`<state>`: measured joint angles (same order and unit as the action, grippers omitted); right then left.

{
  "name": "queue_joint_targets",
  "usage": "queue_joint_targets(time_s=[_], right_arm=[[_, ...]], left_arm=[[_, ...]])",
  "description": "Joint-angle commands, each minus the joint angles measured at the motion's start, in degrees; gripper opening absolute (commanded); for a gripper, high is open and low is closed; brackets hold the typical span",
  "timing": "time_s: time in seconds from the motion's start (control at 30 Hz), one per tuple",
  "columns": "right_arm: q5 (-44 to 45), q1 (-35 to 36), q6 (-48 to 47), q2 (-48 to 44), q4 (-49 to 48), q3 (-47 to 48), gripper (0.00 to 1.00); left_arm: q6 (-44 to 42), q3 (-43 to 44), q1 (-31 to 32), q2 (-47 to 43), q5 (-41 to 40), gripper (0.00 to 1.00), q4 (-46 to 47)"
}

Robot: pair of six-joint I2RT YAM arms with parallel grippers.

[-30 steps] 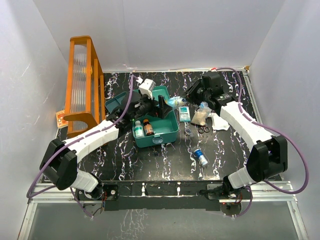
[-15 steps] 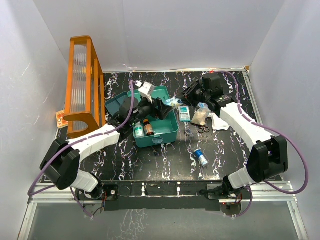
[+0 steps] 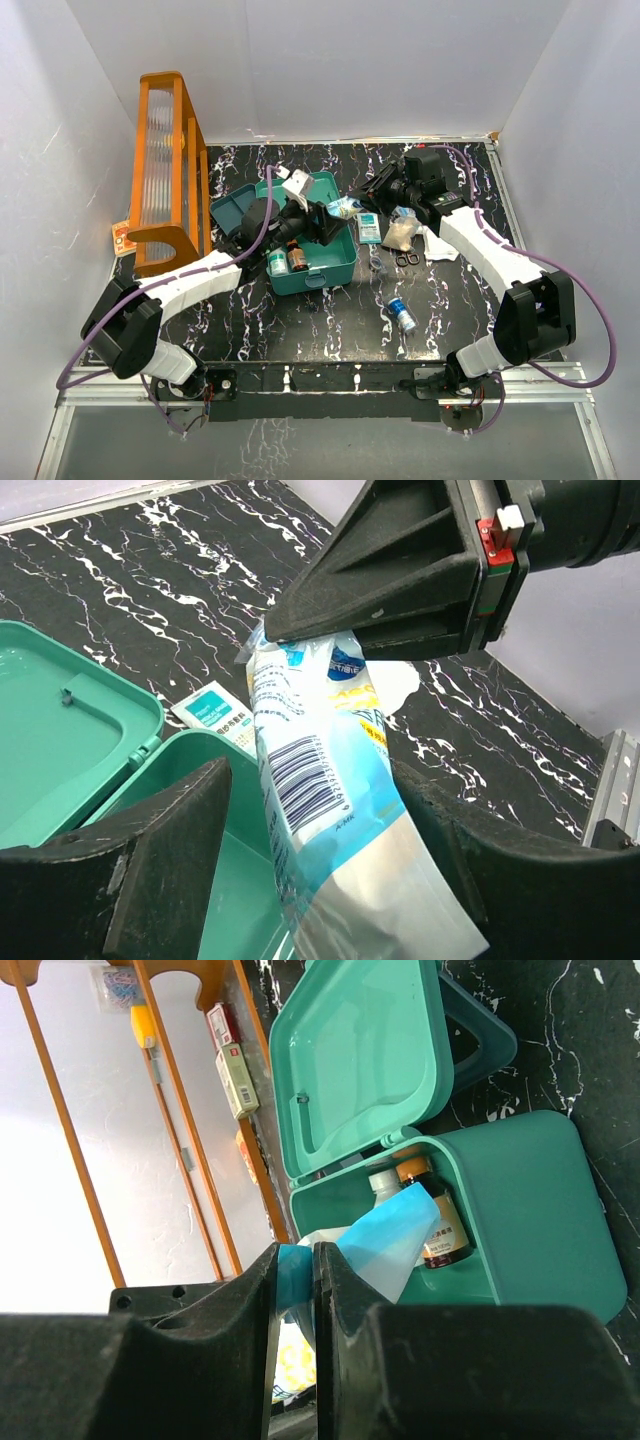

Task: Organize the medicine kit

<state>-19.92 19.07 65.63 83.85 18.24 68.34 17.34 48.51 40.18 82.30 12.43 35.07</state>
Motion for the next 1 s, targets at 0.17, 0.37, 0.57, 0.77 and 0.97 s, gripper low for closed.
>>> queue_joint_targets(time_s=[0.17,0.37,0.57,0.77,0.97], right_arm=[[-1.62,0.18,0.64,-2.62,-2.81,-0.04,0.19],[3.87,-0.13,-5.63,-3.44,0.19,0.77,0.61],[4.63,-0.67,-15.37,-4.43,1.25,1.86,0.72],[7.88,-0.90,-18.55,-7.91,2.09,-0.06,0.72],[11.36,-0.93,-20.49,-10.46,4.80,-1.98,0.72]], left_arm=[[-3.89,1.28,0.65,0.50,1.24,0.25,2.01],[-5.55,1.80,0.62,-1.36,-0.12,0.11,-2.53],[-5.80,4.85,-0.02,-4.89,-0.74,0.13,-16.59],[-3.70,9.33,-4.32,-9.50,0.34,0.14,-35.88],[-5.62,15.37,-12.28,-9.66,12.73,0.14,-53.84]])
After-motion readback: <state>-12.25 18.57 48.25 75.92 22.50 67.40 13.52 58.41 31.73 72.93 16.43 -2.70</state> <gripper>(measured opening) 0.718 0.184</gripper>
